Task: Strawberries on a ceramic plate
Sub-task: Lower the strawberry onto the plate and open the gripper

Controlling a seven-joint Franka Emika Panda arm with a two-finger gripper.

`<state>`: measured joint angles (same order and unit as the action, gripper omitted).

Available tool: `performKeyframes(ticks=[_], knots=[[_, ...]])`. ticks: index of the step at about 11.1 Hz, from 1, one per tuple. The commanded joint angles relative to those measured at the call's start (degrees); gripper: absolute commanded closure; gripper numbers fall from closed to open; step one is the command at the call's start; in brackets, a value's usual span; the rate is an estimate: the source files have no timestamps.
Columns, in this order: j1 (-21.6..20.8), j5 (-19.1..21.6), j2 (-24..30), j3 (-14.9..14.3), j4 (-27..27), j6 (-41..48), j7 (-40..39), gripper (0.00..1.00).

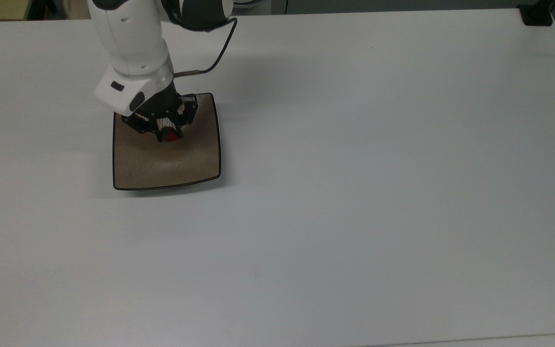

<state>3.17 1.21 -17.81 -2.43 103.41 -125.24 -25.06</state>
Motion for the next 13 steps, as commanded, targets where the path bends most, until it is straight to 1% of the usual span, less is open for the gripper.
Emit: performKeyframes(ticks=[1, 3, 4, 5, 6, 8, 10, 12, 13], knots=[[-0.6, 0.4, -0.6, -0.5, 1.9, -3.2, 0.9, 1.00], [-0.7, 0.4, -1.7, -0.5, 2.0, -5.3, 0.9, 0.99], [-0.8, 0.4, -2.3, -0.5, 2.0, -5.8, 0.9, 0.96], [-0.8, 0.4, -2.5, -0.5, 2.0, -5.9, 0.9, 0.82], [-0.8, 0.5, -2.5, -0.5, 2.0, -5.7, 1.0, 0.41], [-0.9, 0.4, -2.5, -0.5, 1.9, -5.6, 1.7, 0.00], [-1.1, 0.5, -1.7, -0.5, 1.6, -5.1, 2.0, 0.00], [-1.6, 0.3, 0.9, -0.4, 1.4, -4.8, 6.1, 0.00], [-2.5, 0.2, 2.4, -0.4, 1.2, -3.8, 6.6, 0.00]])
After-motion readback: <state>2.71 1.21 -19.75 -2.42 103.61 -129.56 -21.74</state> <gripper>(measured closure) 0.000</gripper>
